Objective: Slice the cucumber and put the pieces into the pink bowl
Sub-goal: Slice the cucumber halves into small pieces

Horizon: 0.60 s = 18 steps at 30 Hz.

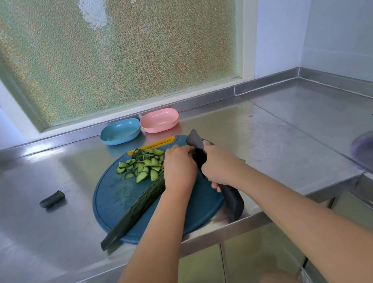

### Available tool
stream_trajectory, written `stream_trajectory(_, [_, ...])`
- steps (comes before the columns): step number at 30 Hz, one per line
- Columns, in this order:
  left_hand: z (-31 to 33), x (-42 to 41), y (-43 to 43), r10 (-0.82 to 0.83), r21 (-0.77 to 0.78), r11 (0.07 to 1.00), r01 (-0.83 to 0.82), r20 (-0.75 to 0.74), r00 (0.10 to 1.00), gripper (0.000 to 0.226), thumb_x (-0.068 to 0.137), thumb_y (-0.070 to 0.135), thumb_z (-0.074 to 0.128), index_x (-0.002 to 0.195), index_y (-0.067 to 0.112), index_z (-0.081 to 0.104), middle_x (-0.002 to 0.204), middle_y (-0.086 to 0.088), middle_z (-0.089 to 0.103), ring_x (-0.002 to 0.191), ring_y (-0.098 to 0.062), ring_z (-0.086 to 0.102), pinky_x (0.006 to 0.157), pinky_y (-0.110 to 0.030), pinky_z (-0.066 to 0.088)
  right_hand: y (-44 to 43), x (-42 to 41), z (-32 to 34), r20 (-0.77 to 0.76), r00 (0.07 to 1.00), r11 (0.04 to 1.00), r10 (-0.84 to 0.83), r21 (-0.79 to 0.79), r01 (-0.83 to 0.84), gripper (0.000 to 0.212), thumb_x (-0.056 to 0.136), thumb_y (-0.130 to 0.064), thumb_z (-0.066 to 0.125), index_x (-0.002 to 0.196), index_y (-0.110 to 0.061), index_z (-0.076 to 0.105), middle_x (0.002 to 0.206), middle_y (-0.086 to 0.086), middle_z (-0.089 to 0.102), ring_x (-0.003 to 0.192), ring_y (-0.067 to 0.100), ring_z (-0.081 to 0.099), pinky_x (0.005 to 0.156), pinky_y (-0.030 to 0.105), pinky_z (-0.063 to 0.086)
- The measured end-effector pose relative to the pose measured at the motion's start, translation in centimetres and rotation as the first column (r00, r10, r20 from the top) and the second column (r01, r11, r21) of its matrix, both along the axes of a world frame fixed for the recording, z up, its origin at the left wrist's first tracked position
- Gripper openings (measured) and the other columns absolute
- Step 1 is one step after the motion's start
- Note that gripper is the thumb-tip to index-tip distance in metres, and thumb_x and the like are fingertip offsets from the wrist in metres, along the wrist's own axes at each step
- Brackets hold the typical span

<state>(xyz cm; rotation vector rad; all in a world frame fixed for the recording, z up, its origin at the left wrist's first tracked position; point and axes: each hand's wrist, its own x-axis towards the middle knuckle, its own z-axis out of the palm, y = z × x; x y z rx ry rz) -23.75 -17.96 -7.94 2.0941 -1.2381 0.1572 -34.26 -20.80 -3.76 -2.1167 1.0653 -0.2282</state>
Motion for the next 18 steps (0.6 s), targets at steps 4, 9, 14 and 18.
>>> stream_trajectory(4, [0.0, 0.0, 0.0, -0.004, -0.012, 1.000, 0.004, -0.008, 1.000, 0.034, 0.087, 0.000, 0.044, 0.107, 0.010, 0.070, 0.101, -0.018, 0.061, 0.098, -0.033, 0.052, 0.080, -0.034, 0.040, -0.5, -0.8, 0.1, 0.058, 0.998, 0.997, -0.015, 0.078, 0.010, 0.073, 0.083, 0.005, 0.033, 0.151, -0.014, 0.015, 0.085, 0.022, 0.067, 0.059, 0.028, 0.062, 0.068, 0.045, 0.059])
stream_trajectory(9, [-0.2, 0.3, -0.3, -0.007, -0.023, 1.000, 0.007, -0.006, 1.000, 0.035, 0.086, 0.000, 0.045, 0.109, 0.011, 0.069, 0.102, -0.017, 0.063, 0.099, -0.032, 0.052, 0.081, -0.033, 0.040, -0.9, -1.1, -0.3, 0.110, 0.993, 0.992, -0.034, 0.120, 0.021, 0.075, 0.085, 0.003, 0.038, 0.152, -0.019, 0.013, 0.069, 0.014, 0.063, 0.055, 0.026, 0.059, 0.063, 0.039, 0.057])
stream_trajectory(14, [-0.4, 0.4, -0.4, -0.009, -0.049, 0.999, 0.009, 0.001, 1.000, 0.034, 0.087, 0.001, 0.045, 0.109, 0.012, 0.069, 0.102, -0.014, 0.065, 0.099, -0.030, 0.053, 0.082, -0.034, 0.041, -1.0, -1.3, -0.1, 0.146, 0.988, 0.991, -0.057, 0.131, 0.037, 0.073, 0.086, 0.001, 0.039, 0.151, -0.024, 0.018, 0.066, 0.010, 0.063, 0.051, 0.023, 0.059, 0.061, 0.038, 0.057])
stream_trajectory(18, [-0.5, 0.6, -0.6, -0.011, -0.069, 0.998, 0.010, -0.007, 1.000, 0.030, 0.086, 0.001, 0.046, 0.104, 0.010, 0.069, 0.099, -0.013, 0.067, 0.097, -0.029, 0.055, 0.080, -0.034, 0.042, -1.0, -1.3, 0.2, 0.147, 0.988, 0.991, -0.048, 0.131, 0.029, 0.068, 0.086, 0.001, 0.038, 0.148, -0.020, 0.024, 0.066, 0.010, 0.061, 0.049, 0.023, 0.058, 0.061, 0.040, 0.057])
